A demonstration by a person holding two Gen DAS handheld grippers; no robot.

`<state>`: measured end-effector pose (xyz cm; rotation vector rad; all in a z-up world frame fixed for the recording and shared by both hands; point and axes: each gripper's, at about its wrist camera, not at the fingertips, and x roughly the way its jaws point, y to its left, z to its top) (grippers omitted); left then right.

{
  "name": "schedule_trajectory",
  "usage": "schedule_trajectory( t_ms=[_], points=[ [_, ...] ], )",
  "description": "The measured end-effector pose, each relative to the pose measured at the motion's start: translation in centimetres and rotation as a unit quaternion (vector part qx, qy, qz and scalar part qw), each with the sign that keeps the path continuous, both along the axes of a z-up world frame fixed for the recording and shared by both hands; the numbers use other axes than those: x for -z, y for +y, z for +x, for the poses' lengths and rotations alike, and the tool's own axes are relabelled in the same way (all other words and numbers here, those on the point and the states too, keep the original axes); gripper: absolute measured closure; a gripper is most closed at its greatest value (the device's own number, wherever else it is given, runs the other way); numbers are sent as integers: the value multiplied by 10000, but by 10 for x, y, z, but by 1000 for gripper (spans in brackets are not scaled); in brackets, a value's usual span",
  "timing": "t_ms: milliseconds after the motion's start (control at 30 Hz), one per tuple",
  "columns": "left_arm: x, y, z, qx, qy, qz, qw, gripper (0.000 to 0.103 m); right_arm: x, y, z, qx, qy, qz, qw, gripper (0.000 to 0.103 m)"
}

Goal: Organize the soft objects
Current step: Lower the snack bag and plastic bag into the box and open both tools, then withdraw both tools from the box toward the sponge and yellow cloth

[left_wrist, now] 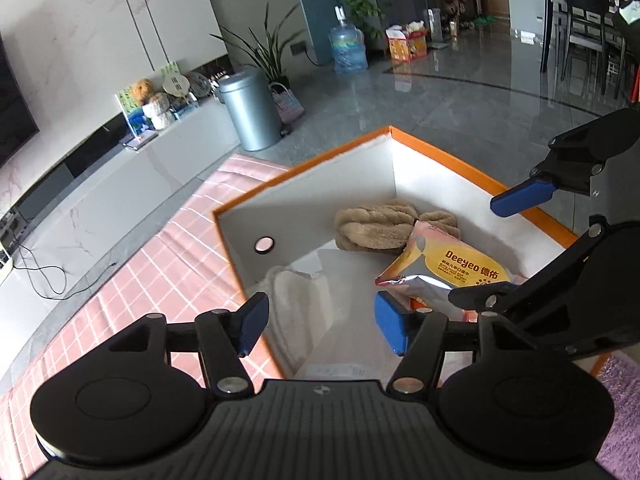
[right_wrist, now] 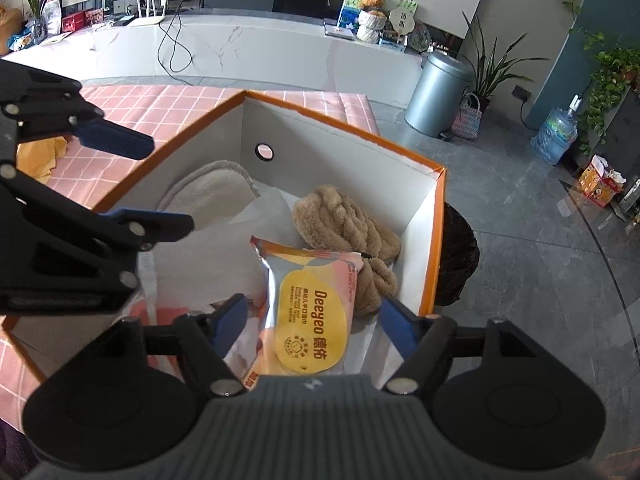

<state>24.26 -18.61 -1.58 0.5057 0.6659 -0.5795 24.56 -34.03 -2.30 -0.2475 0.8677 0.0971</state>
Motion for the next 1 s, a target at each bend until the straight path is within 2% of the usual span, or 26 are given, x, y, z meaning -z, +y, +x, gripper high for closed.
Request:
schedule_trajectory(
  t_ms=[233,333,433,500,700,733,767,833,933,1000],
  points=[
    [-17,28,-14,-288,-103,-397,9987,31,-15,12,-18,-13,-179,-44,9998,30],
    [-24,45,-23,-516,-92,-794,9955,28,-21,16,-28,2,-334,53,9994,29],
    [-30,63,-34,-712,11,-1420,9873,27,-26,26,-40,-13,-511,223,9984,29],
    [-33,74,-43,-813,-48,-1657,9828,27,-29,35,-47,-47,-627,312,9975,29],
    [-40,107,-71,-1144,-541,-2011,9714,28,-33,68,-73,-118,-1032,695,9922,29],
    [-41,113,-75,-1222,-598,-2054,9692,28,-34,74,-77,-102,-1088,814,9907,27],
    [-41,118,-79,-1318,-665,-2098,9665,28,-35,79,-80,-94,-1140,945,9889,21],
    [-41,131,-86,-1503,-804,-2241,9595,28,-36,91,-88,-94,-1260,1183,9849,17],
    [-39,150,-93,-1732,-846,-2345,9528,29,-35,110,-95,-187,-1348,1325,9818,17],
    [-36,162,-97,-1912,-839,-2353,9492,34,-34,124,-99,-263,-1449,1346,9799,17]
  ],
)
